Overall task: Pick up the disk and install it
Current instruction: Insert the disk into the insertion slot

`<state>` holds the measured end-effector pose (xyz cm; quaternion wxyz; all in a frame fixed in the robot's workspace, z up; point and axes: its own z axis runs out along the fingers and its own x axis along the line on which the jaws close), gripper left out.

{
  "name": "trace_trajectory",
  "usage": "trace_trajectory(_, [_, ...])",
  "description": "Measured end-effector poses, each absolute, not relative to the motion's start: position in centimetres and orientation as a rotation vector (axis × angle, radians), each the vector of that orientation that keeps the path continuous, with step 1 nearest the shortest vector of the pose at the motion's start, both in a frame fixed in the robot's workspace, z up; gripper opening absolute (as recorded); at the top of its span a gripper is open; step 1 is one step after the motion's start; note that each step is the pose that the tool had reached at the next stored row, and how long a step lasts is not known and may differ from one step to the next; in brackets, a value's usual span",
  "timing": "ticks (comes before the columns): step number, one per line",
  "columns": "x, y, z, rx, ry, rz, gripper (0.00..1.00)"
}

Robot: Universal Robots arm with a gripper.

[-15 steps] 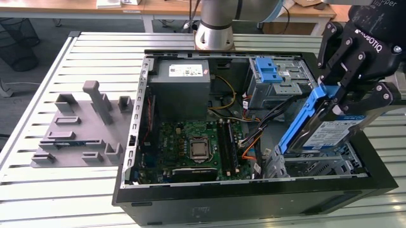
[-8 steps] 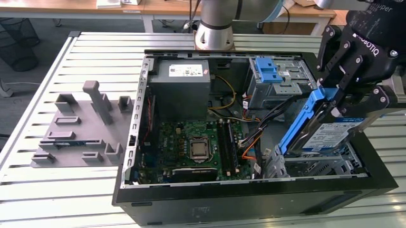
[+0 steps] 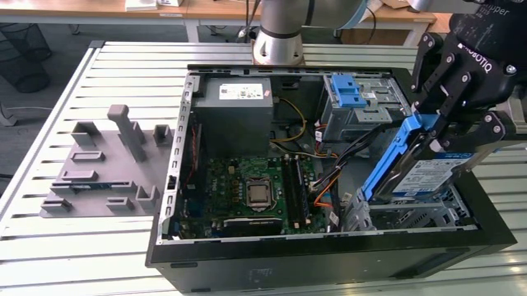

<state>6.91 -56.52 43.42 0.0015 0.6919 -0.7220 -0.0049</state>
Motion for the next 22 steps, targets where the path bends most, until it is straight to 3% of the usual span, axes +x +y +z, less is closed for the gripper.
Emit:
trace_trajectory(4, [6.9, -56.5, 43.4, 2.172, -2.266, -0.015, 0.43])
trace_trajectory(5, [6.9, -56.5, 43.4, 2.172, -2.266, -0.015, 0.50])
trace_trajectory(12, [6.9, -56.5, 42.2, 2.172, -2.266, -0.015, 0.50])
trace_trajectory(15, [6.9, -56.5, 41.6, 2.172, -2.266, -0.015, 0.42])
trace_trajectory(17, [6.9, -56.5, 41.3, 2.172, -2.266, -0.015, 0.30])
trace_trajectory(18, [6.9, -56.5, 41.2, 2.172, -2.266, -0.014, 0.30])
trace_trajectory(22, [6.9, -56.5, 41.2, 2.172, -2.266, -0.014, 0.13])
